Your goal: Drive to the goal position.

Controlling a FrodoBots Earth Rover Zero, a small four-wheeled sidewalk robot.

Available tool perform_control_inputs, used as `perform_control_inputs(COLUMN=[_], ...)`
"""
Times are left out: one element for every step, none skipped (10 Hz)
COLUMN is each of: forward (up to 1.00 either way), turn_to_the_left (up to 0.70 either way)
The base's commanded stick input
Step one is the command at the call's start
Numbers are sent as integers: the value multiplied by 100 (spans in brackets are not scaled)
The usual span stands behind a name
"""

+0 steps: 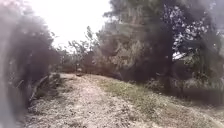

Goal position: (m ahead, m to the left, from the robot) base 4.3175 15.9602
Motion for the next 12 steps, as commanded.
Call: perform_control_inputs(forward=[85, 85, 85, 85, 85, 85, 85, 85, 85, 85, 85, 85], turn_to_the_left=[0, 0, 0, 0, 0, 0, 0, 0, 0, 11, 32, 34])
